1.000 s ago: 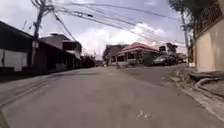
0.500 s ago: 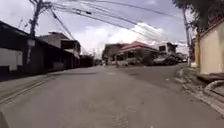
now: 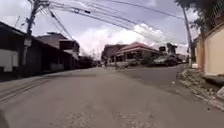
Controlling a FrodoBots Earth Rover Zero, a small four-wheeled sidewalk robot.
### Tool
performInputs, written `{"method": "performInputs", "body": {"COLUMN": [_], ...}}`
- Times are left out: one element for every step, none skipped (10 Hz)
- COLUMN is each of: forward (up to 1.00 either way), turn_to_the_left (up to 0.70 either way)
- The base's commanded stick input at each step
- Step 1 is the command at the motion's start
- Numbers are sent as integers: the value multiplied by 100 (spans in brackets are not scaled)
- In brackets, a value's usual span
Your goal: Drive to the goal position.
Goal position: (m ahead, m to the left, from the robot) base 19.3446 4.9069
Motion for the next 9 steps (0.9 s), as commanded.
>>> {"method": "performInputs", "body": {"forward": [70, 70, 70, 70, 70, 70, 70, 70, 70], "turn_to_the_left": [1, 1, 1, 1, 1, 1, 1, 1, 1]}}
